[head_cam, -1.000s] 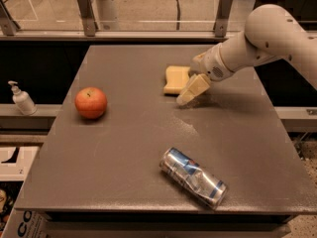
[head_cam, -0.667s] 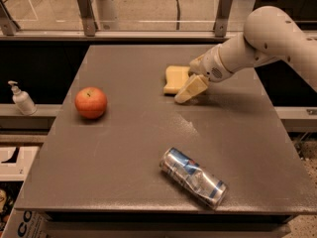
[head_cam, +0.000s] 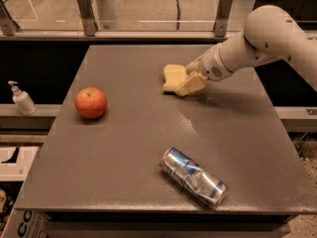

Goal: Pick sponge

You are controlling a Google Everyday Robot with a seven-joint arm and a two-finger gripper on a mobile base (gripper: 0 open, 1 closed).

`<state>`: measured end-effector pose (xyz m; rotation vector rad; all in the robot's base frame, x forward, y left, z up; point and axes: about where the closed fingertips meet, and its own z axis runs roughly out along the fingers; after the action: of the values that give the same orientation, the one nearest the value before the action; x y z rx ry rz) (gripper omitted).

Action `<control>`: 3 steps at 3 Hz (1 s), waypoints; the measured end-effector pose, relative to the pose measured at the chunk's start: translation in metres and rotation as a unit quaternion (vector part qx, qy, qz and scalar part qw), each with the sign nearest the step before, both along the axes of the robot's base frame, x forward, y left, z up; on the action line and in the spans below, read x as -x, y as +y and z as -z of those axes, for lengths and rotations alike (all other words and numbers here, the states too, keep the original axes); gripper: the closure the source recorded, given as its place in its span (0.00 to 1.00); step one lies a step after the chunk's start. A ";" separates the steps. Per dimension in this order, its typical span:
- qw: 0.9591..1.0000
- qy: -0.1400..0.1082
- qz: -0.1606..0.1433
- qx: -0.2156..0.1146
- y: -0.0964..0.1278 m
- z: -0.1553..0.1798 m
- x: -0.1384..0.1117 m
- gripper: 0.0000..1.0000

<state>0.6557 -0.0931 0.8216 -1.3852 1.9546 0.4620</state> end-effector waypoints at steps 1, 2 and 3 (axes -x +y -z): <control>1.000 -0.004 0.000 -0.005 0.000 -0.006 0.000 0.87; 1.000 -0.013 -0.004 -0.016 0.001 -0.017 0.001 1.00; 0.999 -0.023 -0.015 -0.031 0.003 -0.035 0.007 1.00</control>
Offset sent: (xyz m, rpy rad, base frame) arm -0.0029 -0.0026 0.0360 0.0571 -0.0546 0.0078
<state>0.6492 -0.0904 0.8565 -1.3746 1.8697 0.4968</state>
